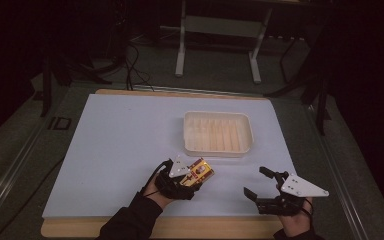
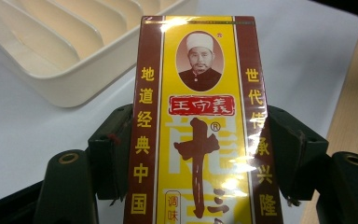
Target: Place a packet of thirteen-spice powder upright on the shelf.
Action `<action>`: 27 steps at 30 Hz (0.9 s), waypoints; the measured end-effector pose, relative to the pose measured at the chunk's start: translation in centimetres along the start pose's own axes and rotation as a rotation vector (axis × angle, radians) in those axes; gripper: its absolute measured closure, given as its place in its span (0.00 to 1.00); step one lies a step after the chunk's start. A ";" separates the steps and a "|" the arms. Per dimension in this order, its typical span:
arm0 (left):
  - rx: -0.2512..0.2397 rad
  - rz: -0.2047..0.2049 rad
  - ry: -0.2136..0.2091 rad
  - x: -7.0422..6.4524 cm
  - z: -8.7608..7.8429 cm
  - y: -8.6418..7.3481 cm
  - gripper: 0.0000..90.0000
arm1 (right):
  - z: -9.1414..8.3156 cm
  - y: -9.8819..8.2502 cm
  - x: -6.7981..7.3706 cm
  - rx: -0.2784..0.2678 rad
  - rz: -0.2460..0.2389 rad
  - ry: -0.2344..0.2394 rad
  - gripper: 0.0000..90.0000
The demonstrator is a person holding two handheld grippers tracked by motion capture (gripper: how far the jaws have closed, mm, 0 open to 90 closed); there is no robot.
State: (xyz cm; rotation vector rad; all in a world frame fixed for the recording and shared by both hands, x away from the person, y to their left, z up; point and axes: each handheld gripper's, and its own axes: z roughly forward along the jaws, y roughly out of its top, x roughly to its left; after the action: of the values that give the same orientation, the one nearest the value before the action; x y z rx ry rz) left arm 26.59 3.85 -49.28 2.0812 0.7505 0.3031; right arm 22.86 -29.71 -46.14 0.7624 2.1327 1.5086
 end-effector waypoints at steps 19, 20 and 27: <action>-0.217 -0.042 -0.067 -0.2 -1.2 -0.3 0.37 | -0.4 2.3 1.4 0.010 0.044 -0.110 0.15; -0.238 -0.039 -0.071 -0.2 -1.3 -0.3 0.37 | -0.4 2.4 1.4 0.009 0.063 -0.109 0.15; -0.321 -0.002 -0.103 -0.6 -1.4 -0.4 0.37 | -0.6 4.2 1.3 -0.027 0.117 -0.093 0.15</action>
State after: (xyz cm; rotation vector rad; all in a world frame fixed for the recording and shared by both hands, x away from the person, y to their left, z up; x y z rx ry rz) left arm 25.32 4.53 -48.73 1.7783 0.5990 0.2923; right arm 22.32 -28.16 -42.01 0.9432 2.0267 1.5255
